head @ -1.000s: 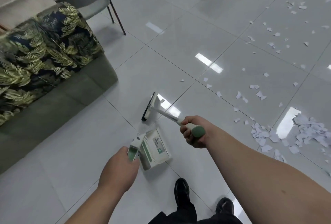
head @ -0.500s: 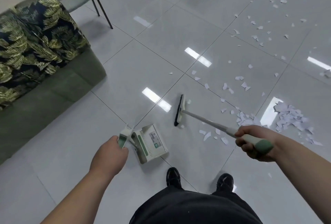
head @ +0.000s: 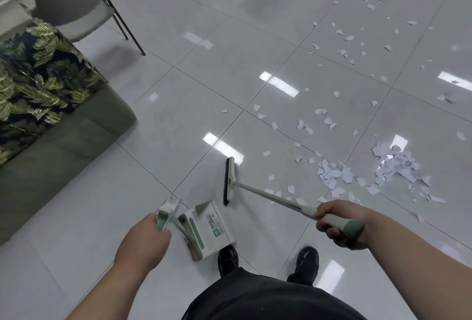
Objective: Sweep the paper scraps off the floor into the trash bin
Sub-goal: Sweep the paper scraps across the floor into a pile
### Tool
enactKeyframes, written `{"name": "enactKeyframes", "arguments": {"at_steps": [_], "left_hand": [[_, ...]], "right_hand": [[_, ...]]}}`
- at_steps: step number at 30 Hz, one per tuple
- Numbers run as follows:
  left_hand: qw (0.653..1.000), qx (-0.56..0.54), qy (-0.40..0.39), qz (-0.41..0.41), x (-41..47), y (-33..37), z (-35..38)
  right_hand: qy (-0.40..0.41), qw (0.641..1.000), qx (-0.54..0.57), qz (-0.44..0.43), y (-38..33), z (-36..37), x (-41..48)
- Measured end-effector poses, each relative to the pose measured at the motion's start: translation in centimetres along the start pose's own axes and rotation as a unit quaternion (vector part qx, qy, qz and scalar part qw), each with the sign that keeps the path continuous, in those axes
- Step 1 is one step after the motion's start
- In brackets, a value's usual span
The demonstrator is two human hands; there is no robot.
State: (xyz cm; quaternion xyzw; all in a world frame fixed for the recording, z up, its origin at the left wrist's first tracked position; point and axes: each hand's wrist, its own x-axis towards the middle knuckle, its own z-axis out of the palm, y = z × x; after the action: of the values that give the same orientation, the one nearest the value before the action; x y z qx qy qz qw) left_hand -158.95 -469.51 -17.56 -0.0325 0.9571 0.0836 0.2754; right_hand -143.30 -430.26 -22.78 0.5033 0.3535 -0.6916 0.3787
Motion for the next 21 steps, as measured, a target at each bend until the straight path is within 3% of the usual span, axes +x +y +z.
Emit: {"name": "enactKeyframes", "arguments": {"at_steps": [7,12,21], "left_hand": [[1.000,-0.005,0.008,0.005,-5.1,9.1,4.9],[0.999,0.008,0.008,0.038,-6.4,15.7,6.8],[0.993,0.034,0.002,0.116,-6.9,24.5,7.7]], "right_hand": [[0.044,0.999,0.007,0.031,1.1,-15.0,-4.5],[0.084,0.995,0.045,0.000,1.6,-24.1,-7.7],[0.157,0.986,0.020,-0.053,1.7,-32.4,-13.9]]}}
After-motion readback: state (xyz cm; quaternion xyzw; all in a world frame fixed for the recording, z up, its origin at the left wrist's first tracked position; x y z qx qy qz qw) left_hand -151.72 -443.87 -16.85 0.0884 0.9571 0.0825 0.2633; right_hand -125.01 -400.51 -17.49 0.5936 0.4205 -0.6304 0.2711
